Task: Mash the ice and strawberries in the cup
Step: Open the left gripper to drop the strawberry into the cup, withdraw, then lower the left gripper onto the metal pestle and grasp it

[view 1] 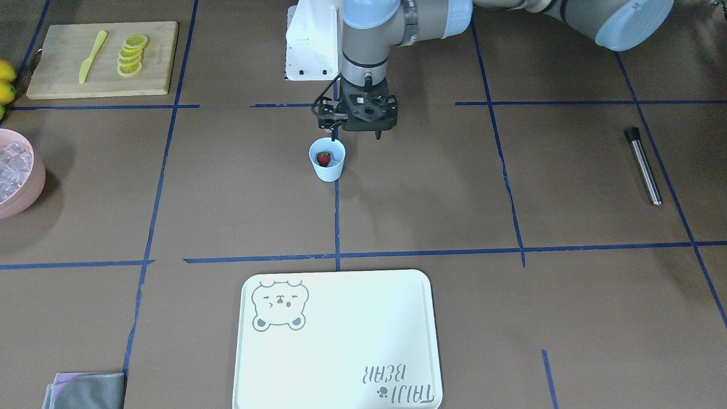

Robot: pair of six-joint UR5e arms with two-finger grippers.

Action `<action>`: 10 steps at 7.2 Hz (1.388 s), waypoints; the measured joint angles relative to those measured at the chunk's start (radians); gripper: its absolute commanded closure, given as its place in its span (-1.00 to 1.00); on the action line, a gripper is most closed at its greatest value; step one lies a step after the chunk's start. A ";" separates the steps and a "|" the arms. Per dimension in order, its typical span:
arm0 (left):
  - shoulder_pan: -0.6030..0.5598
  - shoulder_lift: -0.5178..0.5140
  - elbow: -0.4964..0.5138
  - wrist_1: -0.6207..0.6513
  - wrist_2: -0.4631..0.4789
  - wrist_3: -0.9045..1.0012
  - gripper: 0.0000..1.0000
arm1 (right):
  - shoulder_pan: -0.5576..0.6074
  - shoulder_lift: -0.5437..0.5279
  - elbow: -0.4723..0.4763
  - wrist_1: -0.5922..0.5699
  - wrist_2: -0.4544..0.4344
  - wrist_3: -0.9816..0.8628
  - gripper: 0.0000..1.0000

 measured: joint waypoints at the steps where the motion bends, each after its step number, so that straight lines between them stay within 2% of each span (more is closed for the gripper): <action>1: -0.077 0.100 -0.074 0.021 -0.060 0.117 -1.00 | 0.000 -0.001 -0.002 -0.001 0.000 -0.001 -0.99; 3: -0.280 0.295 -0.143 0.038 -0.189 0.423 -1.00 | 0.000 -0.002 -0.004 0.000 -0.001 -0.003 -1.00; 6: -0.605 0.557 -0.122 0.027 -0.355 0.914 -1.00 | 0.000 -0.004 -0.001 0.000 -0.001 -0.003 -1.00; 8: -0.740 0.668 -0.025 -0.027 -0.403 1.130 -1.00 | 0.000 -0.004 0.001 0.003 0.000 -0.005 -1.00; 10: -0.772 0.725 0.145 -0.248 -0.417 1.144 -1.00 | 0.000 -0.006 0.001 0.020 -0.001 -0.002 -1.00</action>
